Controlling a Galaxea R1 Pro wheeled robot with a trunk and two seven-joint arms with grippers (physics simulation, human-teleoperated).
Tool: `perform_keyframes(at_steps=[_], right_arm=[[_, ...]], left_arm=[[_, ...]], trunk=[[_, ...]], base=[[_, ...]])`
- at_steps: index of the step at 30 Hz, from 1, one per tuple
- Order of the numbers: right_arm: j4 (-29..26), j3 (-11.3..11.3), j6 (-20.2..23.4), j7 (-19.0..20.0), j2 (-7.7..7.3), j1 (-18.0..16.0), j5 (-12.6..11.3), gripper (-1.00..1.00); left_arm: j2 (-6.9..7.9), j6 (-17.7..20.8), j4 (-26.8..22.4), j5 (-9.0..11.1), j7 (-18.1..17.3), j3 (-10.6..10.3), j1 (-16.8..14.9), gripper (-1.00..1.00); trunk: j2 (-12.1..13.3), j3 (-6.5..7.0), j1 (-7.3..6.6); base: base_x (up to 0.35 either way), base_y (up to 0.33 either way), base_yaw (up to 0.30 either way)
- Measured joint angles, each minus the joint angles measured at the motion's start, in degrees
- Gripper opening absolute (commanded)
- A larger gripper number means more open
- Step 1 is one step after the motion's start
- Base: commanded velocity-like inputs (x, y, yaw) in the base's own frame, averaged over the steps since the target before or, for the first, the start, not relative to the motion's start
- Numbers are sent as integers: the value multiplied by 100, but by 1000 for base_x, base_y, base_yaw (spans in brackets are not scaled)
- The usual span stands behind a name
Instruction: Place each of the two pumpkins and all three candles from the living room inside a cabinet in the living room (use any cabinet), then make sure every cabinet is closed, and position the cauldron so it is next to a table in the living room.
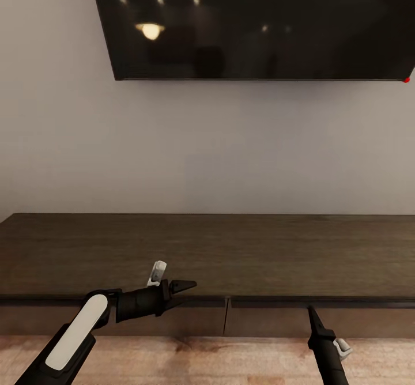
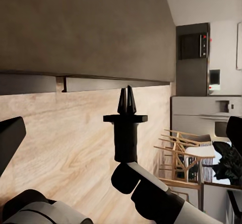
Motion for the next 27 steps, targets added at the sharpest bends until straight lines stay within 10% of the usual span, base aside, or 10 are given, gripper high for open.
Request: perform_keyframes(at_steps=[27], right_arm=[[-12, 7, 9, -16, -3, 0, 0, -100]], left_arm=[[-9, 0, 1, 0, -2, -5, 0, 100]], trunk=[[0, 0, 2]], base=[[-62, 0, 0]])
